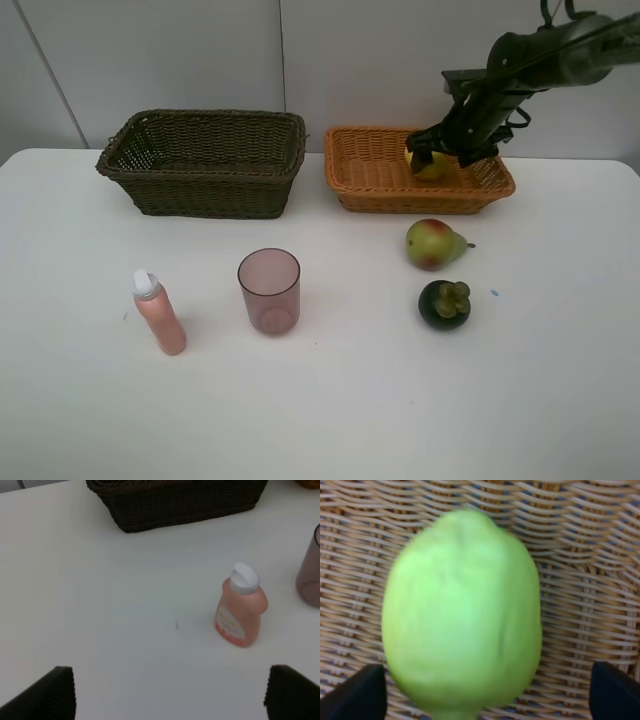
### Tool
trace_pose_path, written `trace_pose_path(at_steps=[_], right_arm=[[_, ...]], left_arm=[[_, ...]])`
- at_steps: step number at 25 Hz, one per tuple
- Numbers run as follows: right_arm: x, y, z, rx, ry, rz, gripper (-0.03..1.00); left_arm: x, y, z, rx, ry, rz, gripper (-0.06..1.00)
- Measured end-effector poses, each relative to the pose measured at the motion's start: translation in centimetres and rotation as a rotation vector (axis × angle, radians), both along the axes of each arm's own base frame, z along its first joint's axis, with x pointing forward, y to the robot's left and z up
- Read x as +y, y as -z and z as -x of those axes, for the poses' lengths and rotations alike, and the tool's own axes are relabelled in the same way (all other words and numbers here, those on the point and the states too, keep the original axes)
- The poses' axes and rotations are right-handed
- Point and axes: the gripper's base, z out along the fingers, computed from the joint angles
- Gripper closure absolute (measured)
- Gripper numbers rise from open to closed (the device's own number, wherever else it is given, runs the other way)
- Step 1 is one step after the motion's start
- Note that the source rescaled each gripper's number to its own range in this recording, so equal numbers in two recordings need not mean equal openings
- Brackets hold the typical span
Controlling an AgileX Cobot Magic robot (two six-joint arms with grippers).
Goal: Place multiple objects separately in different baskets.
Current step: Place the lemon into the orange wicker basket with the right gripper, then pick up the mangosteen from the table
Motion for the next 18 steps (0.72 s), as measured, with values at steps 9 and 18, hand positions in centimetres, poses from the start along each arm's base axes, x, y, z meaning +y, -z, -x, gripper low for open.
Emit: trace_pose_path(at_steps=[9,18], right_arm=[[0.0,-0.8,0.2,0.004,0.041,-0.023,0.35],[0.4,-6.2,2.4,0.045,0.055,-0.025,0.35]], left_arm=[[0.0,0.0,0.0,0.0,0.0,0.0,-0.06],[0.0,0.0,0.0,0.0,0.0,0.0,-0.06]])
